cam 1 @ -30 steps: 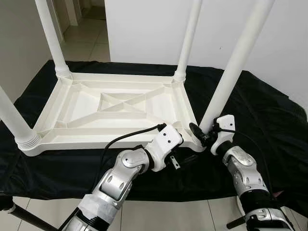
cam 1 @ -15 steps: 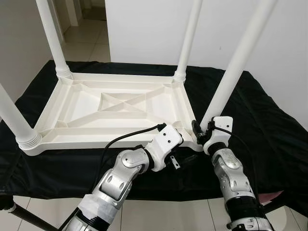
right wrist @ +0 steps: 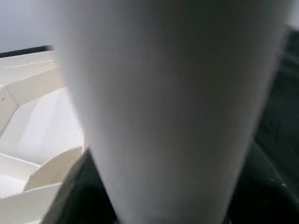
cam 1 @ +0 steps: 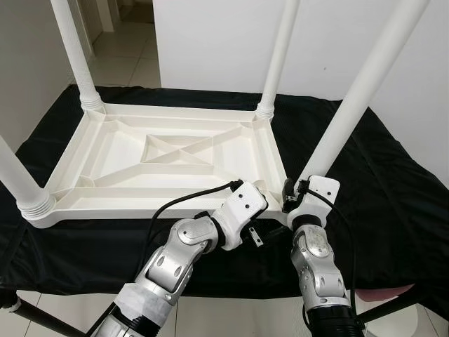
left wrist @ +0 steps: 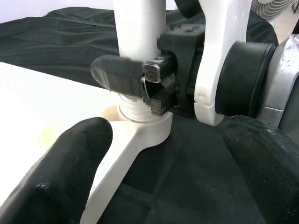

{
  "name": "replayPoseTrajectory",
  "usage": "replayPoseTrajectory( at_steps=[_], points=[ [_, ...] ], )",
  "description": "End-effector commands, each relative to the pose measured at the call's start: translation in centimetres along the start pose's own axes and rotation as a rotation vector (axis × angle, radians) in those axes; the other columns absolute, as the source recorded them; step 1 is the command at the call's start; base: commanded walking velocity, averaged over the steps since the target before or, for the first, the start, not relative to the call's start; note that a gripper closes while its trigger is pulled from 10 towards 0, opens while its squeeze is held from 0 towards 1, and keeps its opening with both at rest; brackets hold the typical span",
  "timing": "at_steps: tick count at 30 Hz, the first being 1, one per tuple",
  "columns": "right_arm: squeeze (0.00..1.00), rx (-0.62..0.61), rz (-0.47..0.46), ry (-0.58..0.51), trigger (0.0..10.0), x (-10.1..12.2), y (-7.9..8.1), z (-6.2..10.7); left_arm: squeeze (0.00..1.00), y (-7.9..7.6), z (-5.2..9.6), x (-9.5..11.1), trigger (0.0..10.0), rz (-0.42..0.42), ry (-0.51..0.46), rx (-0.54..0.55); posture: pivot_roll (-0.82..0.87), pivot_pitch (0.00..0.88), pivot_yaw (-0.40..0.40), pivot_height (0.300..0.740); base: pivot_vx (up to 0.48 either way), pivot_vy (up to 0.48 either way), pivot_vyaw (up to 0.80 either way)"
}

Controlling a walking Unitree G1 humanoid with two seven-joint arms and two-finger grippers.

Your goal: Building children table

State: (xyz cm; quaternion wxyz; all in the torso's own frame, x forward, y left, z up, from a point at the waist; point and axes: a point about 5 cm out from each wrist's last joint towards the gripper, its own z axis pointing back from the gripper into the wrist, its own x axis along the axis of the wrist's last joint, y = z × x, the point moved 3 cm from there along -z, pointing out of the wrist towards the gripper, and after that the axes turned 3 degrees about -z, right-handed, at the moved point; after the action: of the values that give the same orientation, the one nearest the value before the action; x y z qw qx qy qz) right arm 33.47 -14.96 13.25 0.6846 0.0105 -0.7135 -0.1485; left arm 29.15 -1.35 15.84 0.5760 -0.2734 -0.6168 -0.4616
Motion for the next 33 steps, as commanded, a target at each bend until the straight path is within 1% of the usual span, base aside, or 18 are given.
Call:
replayPoseTrajectory(
  at_steps=[1, 3, 8, 12, 16, 17, 18, 25, 27, 29, 30, 31, 32, 33],
  points=[
    [1.0, -0.04, -0.009, 0.11, 10.0, -2.5, -1.0, 0.6, 0.0, 0.0, -0.1, -0.1, 10.0, -0.012, 0.008, 0.018, 0.03, 0.047, -0.038, 0.74, 0.0, 0.0, 0.0],
    [1.0, 0.001, -0.025, 0.102, 10.0, -2.3, -0.4, 0.6, 0.0, 0.0, -0.2, -0.1, 10.0, -0.013, 0.007, 0.02, 0.03, 0.041, -0.041, 0.74, 0.0, 0.0, 0.0],
    [1.0, 0.03, -0.03, 0.091, 10.0, -2.0, -0.2, 0.6, 0.0, 0.0, -0.1, -0.1, 10.0, -0.014, 0.008, 0.021, 0.03, 0.033, -0.043, 0.74, 0.0, 0.0, 0.0],
    [1.0, 0.066, -0.046, 0.061, 10.0, -1.3, -0.7, 0.5, 0.0, -0.1, -0.1, -0.2, 10.0, -0.015, 0.008, 0.021, 0.03, 0.028, -0.043, 0.74, 0.0, 0.0, 0.0],
    [1.0, 0.103, -0.017, 0.044, 10.0, -0.7, -1.3, 0.2, 0.0, -0.1, -0.1, -0.1, 10.0, -0.018, 0.007, 0.02, 0.03, 0.019, -0.041, 0.74, 0.0, 0.0, 0.0],
    [0.41, 0.122, 0.008, 0.031, 10.0, -0.4, -1.5, 0.1, 0.0, -0.1, -0.1, -0.1, 10.0, -0.02, 0.007, 0.019, 0.03, 0.019, -0.041, 0.74, 0.0, 0.0, 0.0],
    [0.0, 0.133, 0.02, 0.025, 10.0, -0.2, -1.8, -0.1, 0.0, -0.1, -0.2, -0.1, 10.0, -0.021, 0.006, 0.018, 0.03, 0.019, -0.041, 0.74, 0.0, 0.0, 0.0],
    [0.0, 0.177, 0.054, 0.009, 10.0, 0.5, -2.6, -0.7, 0.0, -0.1, -0.2, -0.1, 10.0, -0.023, 0.005, 0.014, 0.03, 0.012, -0.038, 0.74, 0.0, 0.0, 0.0],
    [0.0, 0.244, 0.086, 0.0, 10.0, 0.9, -3.0, -1.2, 0.0, -0.1, -0.2, -0.1, 10.0, -0.024, 0.006, 0.011, 0.03, 0.012, -0.038, 0.74, 0.0, 0.0, 0.0],
    [0.0, 0.327, 0.108, -0.004, 10.0, 1.3, -3.0, -1.4, 0.0, -0.2, -0.1, -0.2, 10.0, -0.025, 0.008, 0.008, 0.03, 0.011, -0.033, 0.74, 0.0, 0.0, 0.0],
    [0.0, 0.335, 0.109, -0.004, 10.0, 1.3, -3.0, -1.4, 0.0, -0.2, -0.1, -0.2, 10.0, -0.025, 0.008, 0.008, 0.03, 0.011, -0.033, 0.74, 0.0, 0.0, 0.0],
    [0.0, 0.378, 0.119, -0.001, 10.0, 1.4, -2.9, -1.5, 0.0, -0.2, -0.1, -0.2, 10.0, -0.026, 0.008, 0.006, 0.03, 0.01, -0.033, 0.74, 0.0, 0.0, 0.0],
    [0.0, 0.378, 0.119, -0.001, 10.0, 1.4, -2.9, -1.5, 0.0, -0.2, -0.1, -0.2, 10.0, -0.026, 0.008, 0.006, 0.03, 0.01, -0.033, 0.74, 0.0, 0.0, 0.0],
    [0.0, 0.418, 0.14, -0.001, 10.0, 1.5, -2.7, -1.6, 0.0, -0.2, -0.1, -0.2, 10.0, -0.026, 0.009, 0.005, 0.03, 0.01, -0.033, 0.74, 0.0, 0.0, 0.0]
  ],
)
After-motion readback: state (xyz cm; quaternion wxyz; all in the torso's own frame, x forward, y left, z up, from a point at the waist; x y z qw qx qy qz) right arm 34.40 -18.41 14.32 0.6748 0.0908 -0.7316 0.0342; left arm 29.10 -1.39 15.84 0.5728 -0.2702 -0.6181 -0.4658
